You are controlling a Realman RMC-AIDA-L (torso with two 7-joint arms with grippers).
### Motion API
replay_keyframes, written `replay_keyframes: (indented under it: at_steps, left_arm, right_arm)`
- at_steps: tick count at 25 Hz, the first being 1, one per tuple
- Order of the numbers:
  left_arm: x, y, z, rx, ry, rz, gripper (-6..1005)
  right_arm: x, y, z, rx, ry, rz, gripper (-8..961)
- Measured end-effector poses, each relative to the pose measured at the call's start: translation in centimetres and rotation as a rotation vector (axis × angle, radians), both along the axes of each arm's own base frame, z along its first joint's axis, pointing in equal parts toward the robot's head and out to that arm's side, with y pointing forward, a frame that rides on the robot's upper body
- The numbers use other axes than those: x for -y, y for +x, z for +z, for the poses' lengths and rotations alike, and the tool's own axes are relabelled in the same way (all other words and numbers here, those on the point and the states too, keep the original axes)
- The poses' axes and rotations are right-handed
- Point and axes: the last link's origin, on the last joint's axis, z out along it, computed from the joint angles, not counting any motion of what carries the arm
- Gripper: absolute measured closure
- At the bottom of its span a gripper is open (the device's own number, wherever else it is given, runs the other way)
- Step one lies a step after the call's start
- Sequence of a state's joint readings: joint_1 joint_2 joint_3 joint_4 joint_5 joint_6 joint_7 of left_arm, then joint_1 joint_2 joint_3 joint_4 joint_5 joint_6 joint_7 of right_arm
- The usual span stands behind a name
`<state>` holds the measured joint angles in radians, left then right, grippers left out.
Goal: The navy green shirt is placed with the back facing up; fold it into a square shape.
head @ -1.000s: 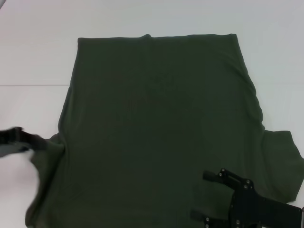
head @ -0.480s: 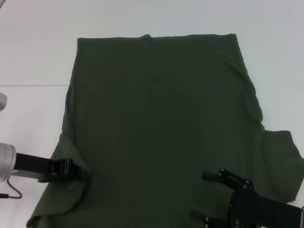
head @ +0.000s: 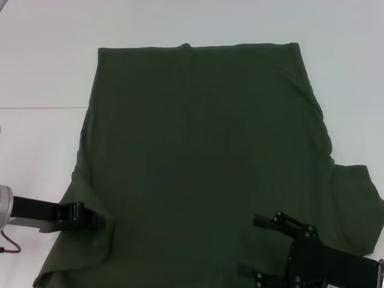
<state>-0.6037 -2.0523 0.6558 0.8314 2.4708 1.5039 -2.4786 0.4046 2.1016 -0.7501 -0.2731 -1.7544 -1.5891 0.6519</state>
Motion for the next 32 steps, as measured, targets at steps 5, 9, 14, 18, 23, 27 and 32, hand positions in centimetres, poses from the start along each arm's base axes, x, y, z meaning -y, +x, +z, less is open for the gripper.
replay_keyframes:
  at_steps: [5, 9, 14, 18, 23, 27, 32]
  left_arm:
    - [0.2, 0.6, 0.0, 0.034, -0.03, -0.013, 837]
    - [0.1, 0.5, 0.7, 0.06, -0.023, 0.003, 757]
    - [0.2, -0.5, 2.3, 0.097, 0.029, 0.044, 570]
    - [0.4, -2.6, 3.7, 0.069, 0.084, 0.144, 325]
    - [0.3, -4.3, 4.5, 0.018, 0.141, 0.228, 227]
    - [0.0, -4.6, 4.0, 0.006, 0.144, 0.25, 221]
    - [-0.3, -4.7, 3.2, 0.014, 0.157, 0.271, 222]
  right_arm:
    - [-0.2, -0.1, 0.1, -0.006, 0.008, 0.0, 21]
    - [-0.3, -0.2, 0.1, -0.006, 0.009, 0.003, 21]
    - [-0.4, -0.3, 0.1, -0.007, 0.009, 0.004, 22]
    - [-0.4, -0.3, 0.1, -0.007, 0.008, 0.005, 22]
    - [-0.5, -0.4, 0.1, -0.006, 0.009, 0.008, 22]
    - [-0.5, -0.4, 0.1, -0.006, 0.009, 0.009, 22]
    - [-0.5, -0.4, 0.1, -0.005, 0.01, 0.009, 23]
